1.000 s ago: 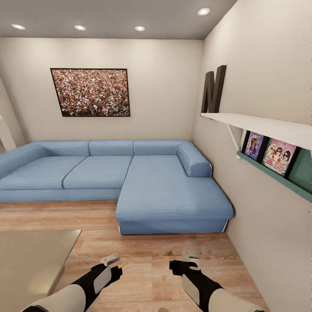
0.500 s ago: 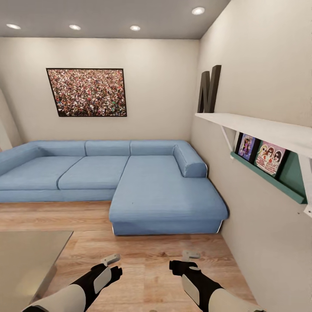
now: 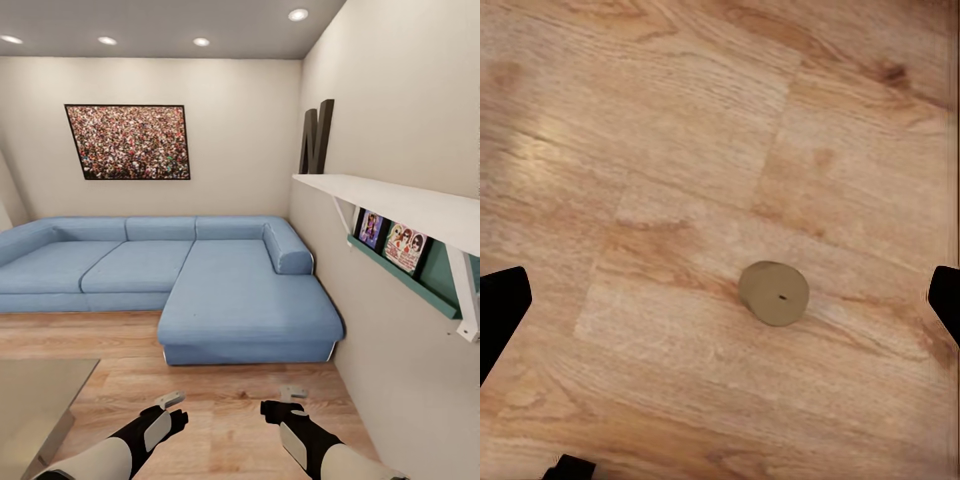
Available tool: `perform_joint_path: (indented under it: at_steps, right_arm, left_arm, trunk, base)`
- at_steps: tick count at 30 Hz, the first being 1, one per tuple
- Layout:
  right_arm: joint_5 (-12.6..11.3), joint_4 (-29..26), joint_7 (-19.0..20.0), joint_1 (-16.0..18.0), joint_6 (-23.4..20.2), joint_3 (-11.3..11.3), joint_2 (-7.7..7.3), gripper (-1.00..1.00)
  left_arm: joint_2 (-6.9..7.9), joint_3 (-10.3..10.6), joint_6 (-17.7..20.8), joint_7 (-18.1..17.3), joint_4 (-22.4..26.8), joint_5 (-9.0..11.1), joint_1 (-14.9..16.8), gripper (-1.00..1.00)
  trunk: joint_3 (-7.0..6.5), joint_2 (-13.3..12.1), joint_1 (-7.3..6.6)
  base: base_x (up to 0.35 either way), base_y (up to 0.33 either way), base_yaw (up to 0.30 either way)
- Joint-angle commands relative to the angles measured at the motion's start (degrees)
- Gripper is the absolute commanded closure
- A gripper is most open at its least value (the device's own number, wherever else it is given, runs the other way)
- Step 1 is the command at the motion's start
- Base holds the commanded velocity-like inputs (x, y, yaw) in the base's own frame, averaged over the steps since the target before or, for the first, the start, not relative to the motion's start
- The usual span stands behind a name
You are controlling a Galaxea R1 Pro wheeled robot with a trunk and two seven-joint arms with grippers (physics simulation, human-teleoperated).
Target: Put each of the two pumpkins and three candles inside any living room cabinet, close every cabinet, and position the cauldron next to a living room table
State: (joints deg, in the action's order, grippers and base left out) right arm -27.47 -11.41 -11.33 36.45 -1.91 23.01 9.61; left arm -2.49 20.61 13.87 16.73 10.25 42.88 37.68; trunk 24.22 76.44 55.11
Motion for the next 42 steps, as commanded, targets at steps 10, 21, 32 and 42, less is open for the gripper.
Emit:
perform_joint_path:
  at_steps: [10, 21, 32, 42]
  right_arm:
    - [-0.4, -0.1, -0.4, 0.0, -0.2, 0.5, 0.00, -1.00]
    - [-0.4, -0.1, -0.4, 0.0, -0.2, 0.5, -0.01, -1.00]
    - [-0.4, -0.1, -0.3, 0.0, -0.2, 0.5, -0.03, -1.00]
    - [-0.4, -0.1, -0.3, 0.0, -0.2, 0.5, -0.03, -1.00]
  left_arm:
    - [0.02, 0.5, 0.2, 0.4, 0.1, 0.5, 0.0, -1.00]
    - [0.02, 0.5, 0.2, 0.4, 0.1, 0.5, 0.0, -1.00]
    - [0.03, 0.4, 0.2, 0.4, 0.1, 0.5, 0.0, -1.00]
    - [0.02, 0.5, -1.2, 0.4, 0.1, 0.5, 0.0, -1.00]
  trunk:
    - [0.06, 0.0, 0.01]
    - [0.06, 0.0, 0.01]
    - [0.06, 0.0, 0.01]
    - [1.14, 2.4, 1.32]
  base:
    - [0.135, -0.032, 0.000]
    - [0.185, -0.042, 0.000]
    - [0.103, -0.046, 0.000]
    - [0.002, -0.001, 0.000]
